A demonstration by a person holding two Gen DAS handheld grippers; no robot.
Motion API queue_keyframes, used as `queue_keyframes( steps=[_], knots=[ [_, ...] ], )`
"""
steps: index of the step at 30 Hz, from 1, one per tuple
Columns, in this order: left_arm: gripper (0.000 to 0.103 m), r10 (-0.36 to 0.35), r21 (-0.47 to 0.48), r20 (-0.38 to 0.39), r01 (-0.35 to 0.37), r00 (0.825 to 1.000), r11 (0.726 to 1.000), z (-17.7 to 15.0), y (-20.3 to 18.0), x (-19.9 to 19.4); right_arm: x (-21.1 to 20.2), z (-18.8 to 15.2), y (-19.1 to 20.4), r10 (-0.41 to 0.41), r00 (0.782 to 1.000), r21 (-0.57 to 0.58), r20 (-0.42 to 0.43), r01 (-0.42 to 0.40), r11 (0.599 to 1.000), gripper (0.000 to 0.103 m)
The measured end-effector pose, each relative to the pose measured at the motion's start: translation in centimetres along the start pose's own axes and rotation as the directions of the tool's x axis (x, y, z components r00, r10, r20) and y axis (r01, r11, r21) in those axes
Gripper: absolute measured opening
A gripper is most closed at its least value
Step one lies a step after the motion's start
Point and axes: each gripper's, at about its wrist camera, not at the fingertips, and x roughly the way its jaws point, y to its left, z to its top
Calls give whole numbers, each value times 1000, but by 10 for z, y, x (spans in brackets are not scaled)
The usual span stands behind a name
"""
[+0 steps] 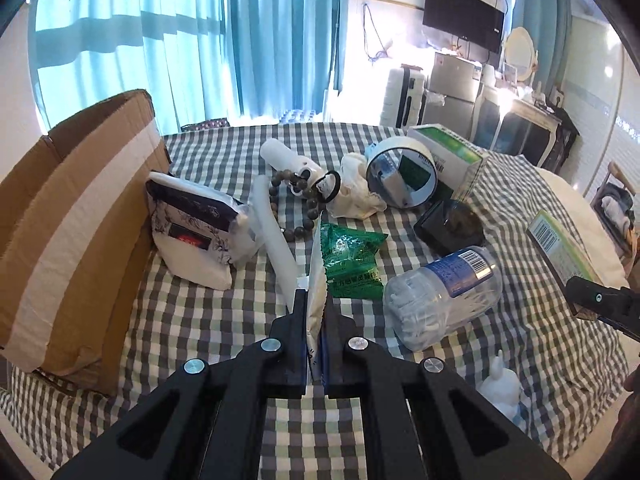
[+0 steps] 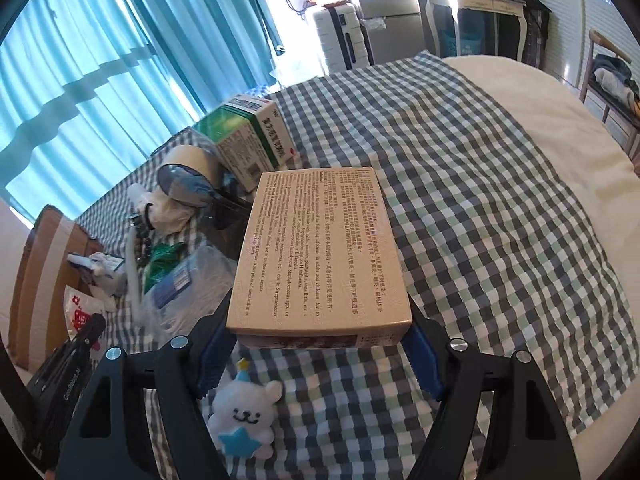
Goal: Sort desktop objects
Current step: 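Carry both items over the cardboard box and release them inside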
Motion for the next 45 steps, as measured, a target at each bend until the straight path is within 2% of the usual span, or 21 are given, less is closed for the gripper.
queue_keyframes(
  steps=[5, 11, 14, 20, 25, 31, 34, 39, 45],
  knots=[
    [4, -24, -30, 36, 25, 999, 999, 7, 10, -28, -35, -8, 18, 24, 999, -37, 44, -22, 999, 75],
    [4, -46, -66, 78, 51, 996, 996, 19, 30, -66, -79, -14, 58, 56, 993, -123, 103, -43, 991, 75],
    [4, -53, -68, 90, 59, 995, 996, 30, 44, -84, -95, -18, 80, 97, 990, -136, 104, -83, 987, 75],
    [4, -51, -72, 149, 62, 988, 996, 61, 87, -128, -121, -15, 140, 156, 982, -199, 111, -132, 971, 75],
    [4, -4, -66, 190, 17, 982, 998, 82, 129, -157, -140, -12, 202, 211, 969, -282, 131, -167, 945, 75],
    [4, 42, -142, 183, -15, 982, 990, 93, 191, -168, -140, -19, 277, 269, 957, -381, 110, -210, 901, 75],
    [4, 69, -156, 170, -42, 983, 987, 92, 216, -167, -131, -23, 309, 313, 947, -395, 70, -262, 880, 75],
    [4, 103, -192, 140, -75, 985, 979, 84, 247, -152, -107, -30, 359, 341, 940, -434, 15, -301, 849, 75],
    [4, 116, -239, 93, -91, 989, 967, 75, 273, -121, -65, -42, 392, 342, 937, -452, -71, -336, 826, 74]
  ],
)
